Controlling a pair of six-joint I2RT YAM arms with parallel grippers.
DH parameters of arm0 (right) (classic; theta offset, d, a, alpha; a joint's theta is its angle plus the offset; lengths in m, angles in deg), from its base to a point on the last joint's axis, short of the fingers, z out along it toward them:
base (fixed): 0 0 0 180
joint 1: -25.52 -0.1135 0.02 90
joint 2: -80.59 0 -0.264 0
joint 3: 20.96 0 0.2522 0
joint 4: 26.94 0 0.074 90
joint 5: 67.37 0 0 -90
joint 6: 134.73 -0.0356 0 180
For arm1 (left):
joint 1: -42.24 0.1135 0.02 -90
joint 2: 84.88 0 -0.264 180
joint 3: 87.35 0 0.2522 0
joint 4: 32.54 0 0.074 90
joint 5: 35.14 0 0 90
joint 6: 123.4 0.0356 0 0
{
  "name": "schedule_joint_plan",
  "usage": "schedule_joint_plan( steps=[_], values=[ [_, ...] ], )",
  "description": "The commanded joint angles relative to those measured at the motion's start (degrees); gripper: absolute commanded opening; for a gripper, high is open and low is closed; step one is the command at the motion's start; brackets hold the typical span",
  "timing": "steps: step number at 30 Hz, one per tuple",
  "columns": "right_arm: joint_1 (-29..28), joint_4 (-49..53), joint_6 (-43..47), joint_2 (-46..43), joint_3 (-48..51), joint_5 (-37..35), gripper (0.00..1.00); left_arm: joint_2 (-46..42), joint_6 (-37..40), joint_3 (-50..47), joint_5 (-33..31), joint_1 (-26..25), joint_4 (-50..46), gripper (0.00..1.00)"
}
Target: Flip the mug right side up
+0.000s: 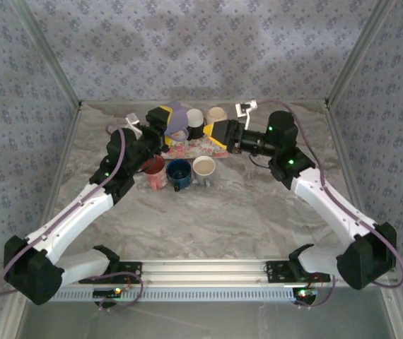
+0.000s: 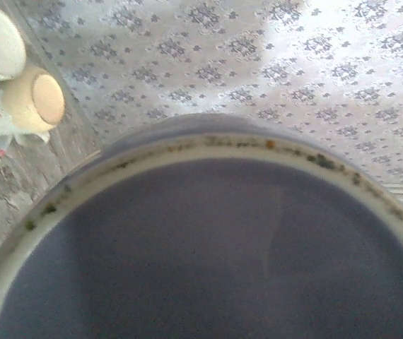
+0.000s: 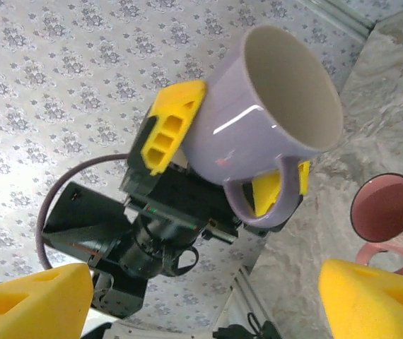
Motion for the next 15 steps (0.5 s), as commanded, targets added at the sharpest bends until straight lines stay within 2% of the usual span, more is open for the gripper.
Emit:
schedule_joint_plan(
  steps=[1,5,10,15],
  values=[
    [-1.4,-7.4,-4.8,2.1,-0.1,4.7,0.84,-3.4,-4.7,1.3,3.4,-0.2,6.0,0.28],
    [-3.4,-7.2,-4.1,5.5,-2.4,8.2,0.82,-4.8,-5.6,0.8,4.7,-0.2,6.1,0.27],
    [-3.9,-7.4,-4.4,8.1,-2.6,8.0,0.80,-5.5,-6.6,0.9,6.4,-0.2,6.1,0.26],
    [-5.1,-15.8,-9.4,11.3,-3.5,10.3,0.74,-5.7,-5.2,1.7,8.6,-0.4,5.0,0.26]
  ],
)
